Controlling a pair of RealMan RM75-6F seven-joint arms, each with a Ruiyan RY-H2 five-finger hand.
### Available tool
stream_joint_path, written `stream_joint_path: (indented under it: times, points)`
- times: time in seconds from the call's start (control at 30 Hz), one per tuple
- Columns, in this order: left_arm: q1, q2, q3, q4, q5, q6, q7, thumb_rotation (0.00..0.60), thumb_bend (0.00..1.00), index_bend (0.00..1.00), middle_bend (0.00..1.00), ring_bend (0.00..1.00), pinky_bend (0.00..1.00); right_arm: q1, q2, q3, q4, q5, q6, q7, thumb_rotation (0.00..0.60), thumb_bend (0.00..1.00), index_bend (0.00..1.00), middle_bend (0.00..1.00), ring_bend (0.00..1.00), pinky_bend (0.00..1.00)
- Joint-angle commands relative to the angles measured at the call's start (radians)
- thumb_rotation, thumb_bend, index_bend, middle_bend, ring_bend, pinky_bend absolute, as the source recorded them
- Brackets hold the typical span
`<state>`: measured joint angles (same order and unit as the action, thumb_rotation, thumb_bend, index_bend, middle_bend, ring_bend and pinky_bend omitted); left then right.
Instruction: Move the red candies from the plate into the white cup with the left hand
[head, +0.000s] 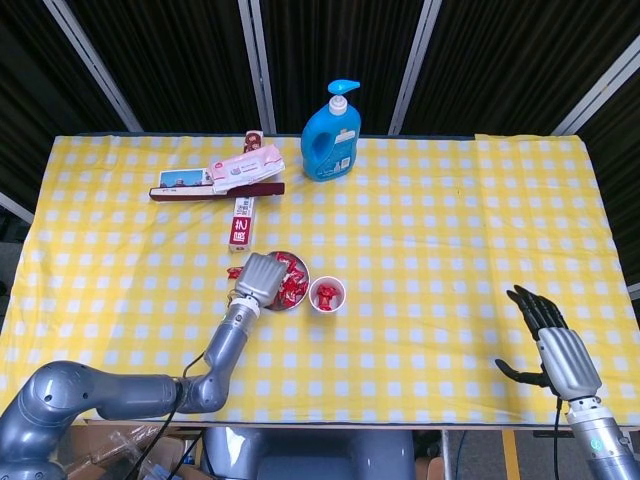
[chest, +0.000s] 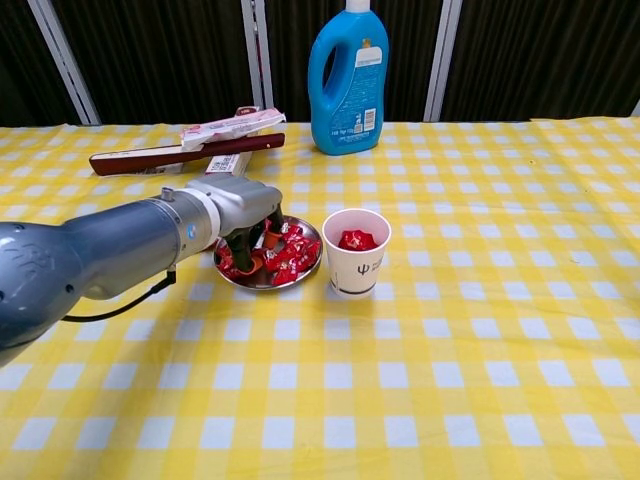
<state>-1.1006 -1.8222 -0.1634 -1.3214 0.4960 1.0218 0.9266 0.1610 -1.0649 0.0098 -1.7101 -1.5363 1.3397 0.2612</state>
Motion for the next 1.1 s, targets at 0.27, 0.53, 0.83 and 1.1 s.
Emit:
stream_joint_path:
  times: [0.27, 0.53, 0.83, 1.1]
  points:
    - [0.015, 0.09, -0.041, -0.108, 0.037, 0.051, -0.014, 0.6, 0.46, 0.56, 0.63, 0.88, 0.93, -0.001, -0.001, 0.0, 0.001, -0.001, 0.002, -0.002, 0.6, 0.28, 0.0, 0.0, 0.0, 0.0]
    - [0.005, 0.162, -0.089, -0.227, 0.066, 0.091, -0.013, 0.6, 0.46, 0.56, 0.63, 0.88, 0.93, -0.002, -0.003, 0.001, 0.001, 0.0, 0.005, -0.007, 0.6, 0.28, 0.0, 0.0, 0.0, 0.0]
    - [-0.026, 0.154, -0.114, -0.311, 0.104, 0.098, -0.021, 0.6, 0.46, 0.55, 0.62, 0.88, 0.93, -0.002, -0.003, 0.002, 0.002, -0.002, 0.007, -0.004, 0.6, 0.28, 0.0, 0.0, 0.0, 0.0]
    - [-0.067, 0.075, -0.104, -0.284, 0.101, 0.08, -0.01, 0.6, 0.44, 0.53, 0.6, 0.88, 0.93, -0.002, -0.002, 0.002, 0.003, -0.003, 0.007, 0.002, 0.6, 0.28, 0.0, 0.0, 0.0, 0.0]
